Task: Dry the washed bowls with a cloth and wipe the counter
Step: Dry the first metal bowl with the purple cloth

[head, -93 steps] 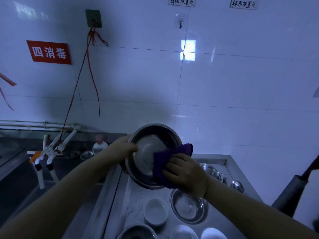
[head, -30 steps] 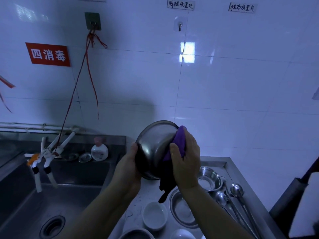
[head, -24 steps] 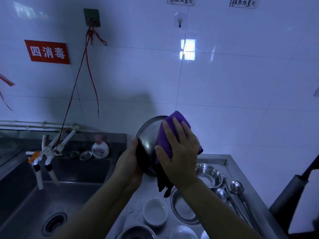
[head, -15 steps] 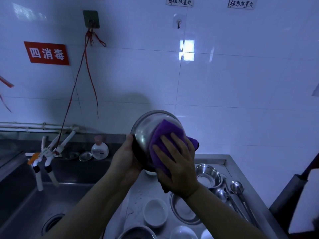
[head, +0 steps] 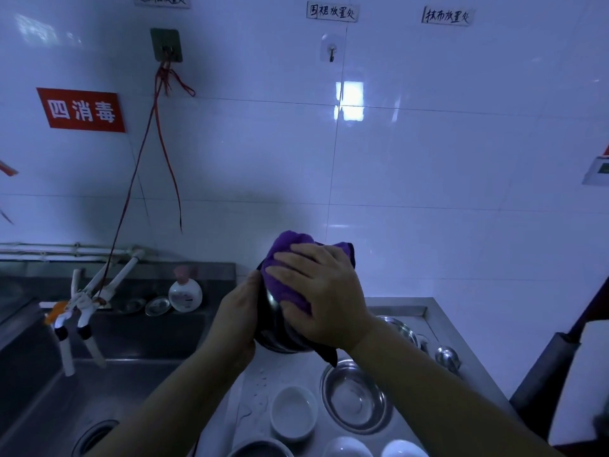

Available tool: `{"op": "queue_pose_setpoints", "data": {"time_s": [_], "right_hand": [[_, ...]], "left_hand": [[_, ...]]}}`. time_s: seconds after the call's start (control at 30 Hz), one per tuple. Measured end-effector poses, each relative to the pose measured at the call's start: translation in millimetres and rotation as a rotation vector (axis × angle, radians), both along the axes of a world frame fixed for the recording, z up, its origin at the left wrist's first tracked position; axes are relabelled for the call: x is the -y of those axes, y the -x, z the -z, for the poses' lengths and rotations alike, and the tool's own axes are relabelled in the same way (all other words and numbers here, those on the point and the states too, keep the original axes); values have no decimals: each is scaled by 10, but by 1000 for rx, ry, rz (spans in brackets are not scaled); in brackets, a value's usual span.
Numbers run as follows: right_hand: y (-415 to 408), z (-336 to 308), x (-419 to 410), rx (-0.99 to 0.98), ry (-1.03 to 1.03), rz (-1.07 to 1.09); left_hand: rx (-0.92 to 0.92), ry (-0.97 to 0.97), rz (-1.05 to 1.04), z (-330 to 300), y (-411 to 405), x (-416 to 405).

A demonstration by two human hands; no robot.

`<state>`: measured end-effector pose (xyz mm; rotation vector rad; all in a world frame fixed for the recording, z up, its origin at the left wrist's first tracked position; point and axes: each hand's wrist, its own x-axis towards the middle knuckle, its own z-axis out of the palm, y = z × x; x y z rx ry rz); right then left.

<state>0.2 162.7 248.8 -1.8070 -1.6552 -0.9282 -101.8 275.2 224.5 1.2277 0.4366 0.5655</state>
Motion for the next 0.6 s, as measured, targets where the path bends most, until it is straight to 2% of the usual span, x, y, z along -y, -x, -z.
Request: {"op": "queue_pose_setpoints", "data": {"time_s": [0.1,0.3,0.47,0.6], "right_hand": [[-74,-51,8,-80,-52,-47],[-241,48,60,-520,-269,-147],[-212,248,49,-635,-426,-199],[-78,420,-10,-655,-567,-109]], "left_hand": [[-1,12,-16,-37,-31,-58],[-9,208,-166,-108,-110,-198],[25,377,-159,-140,-137,-221],[40,616,7,-174,-163,-146]]}}
